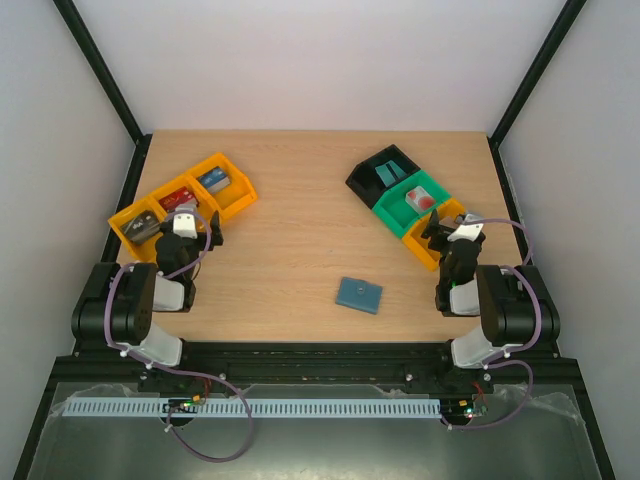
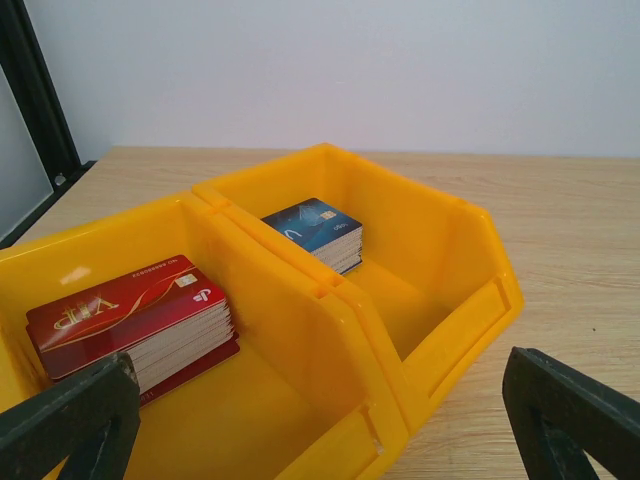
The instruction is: Take the credit cards out of the card holder
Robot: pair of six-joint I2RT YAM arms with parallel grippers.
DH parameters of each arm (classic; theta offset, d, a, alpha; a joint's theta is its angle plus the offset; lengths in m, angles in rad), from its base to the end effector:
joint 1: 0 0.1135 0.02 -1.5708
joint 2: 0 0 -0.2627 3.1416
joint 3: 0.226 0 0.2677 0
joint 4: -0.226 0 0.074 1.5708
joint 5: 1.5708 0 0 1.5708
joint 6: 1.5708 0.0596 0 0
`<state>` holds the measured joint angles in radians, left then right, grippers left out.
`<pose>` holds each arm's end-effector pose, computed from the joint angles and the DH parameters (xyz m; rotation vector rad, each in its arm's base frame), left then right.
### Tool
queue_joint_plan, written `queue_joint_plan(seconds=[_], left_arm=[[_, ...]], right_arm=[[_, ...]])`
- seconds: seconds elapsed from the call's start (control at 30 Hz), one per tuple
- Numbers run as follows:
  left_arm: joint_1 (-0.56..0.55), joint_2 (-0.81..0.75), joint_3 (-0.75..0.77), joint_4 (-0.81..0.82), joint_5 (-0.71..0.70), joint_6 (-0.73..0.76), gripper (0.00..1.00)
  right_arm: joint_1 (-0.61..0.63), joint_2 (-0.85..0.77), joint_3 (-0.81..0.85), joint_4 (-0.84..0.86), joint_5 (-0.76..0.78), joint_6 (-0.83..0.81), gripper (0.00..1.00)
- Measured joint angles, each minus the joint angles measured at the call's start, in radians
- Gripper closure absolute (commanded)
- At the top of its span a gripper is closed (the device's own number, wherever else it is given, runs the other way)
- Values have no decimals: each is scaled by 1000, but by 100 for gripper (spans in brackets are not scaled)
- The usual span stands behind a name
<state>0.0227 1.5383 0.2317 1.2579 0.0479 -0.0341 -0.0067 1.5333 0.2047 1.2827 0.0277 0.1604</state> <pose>0.2709 0.0033 0.1334 -0.0090 1.6196 -0.0476 0.2644 -0.0034 0.1310 0.1563 1.6100 0.0963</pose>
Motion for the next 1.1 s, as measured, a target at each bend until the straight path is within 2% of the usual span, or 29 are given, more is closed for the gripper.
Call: queue_joint_plan(seconds=[0.17, 0.27, 0.33, 0.37, 0.43, 0.53, 0.63, 0.73, 0.9, 0.97, 1.1], left_arm=[[0, 0, 0, 0, 0, 0, 0], [4, -5, 1, -12, 4, 0, 1], [17, -39, 14, -81, 16, -5, 0], [34, -81, 55, -178, 36, -10, 0], [57, -124, 120, -275, 66, -8, 1], [113, -205, 312, -515, 154, 18, 0], [150, -291, 499, -782, 219, 68, 0], [161, -362, 642, -1038, 261, 139, 1], [161, -457, 788, -1461, 323, 285, 1], [161, -489, 805, -1611, 350, 343, 1], [161, -530, 798, -1801, 393, 393, 0]], right_arm=[[0, -5, 5, -14, 0, 0, 1], [0, -76, 78, -203, 10, 5, 1], [0, -145, 182, -365, 18, 23, 1], [0, -178, 249, -450, 12, 30, 1], [-2, -231, 409, -613, -40, 47, 1], [-1, -279, 581, -777, -221, 75, 1], [21, -311, 631, -867, -464, 111, 1], [141, -316, 631, -1011, -582, 104, 2], [423, -306, 641, -1309, -621, 34, 9], [482, -294, 657, -1411, -601, 12, 13], [568, -174, 765, -1606, -503, -22, 29]])
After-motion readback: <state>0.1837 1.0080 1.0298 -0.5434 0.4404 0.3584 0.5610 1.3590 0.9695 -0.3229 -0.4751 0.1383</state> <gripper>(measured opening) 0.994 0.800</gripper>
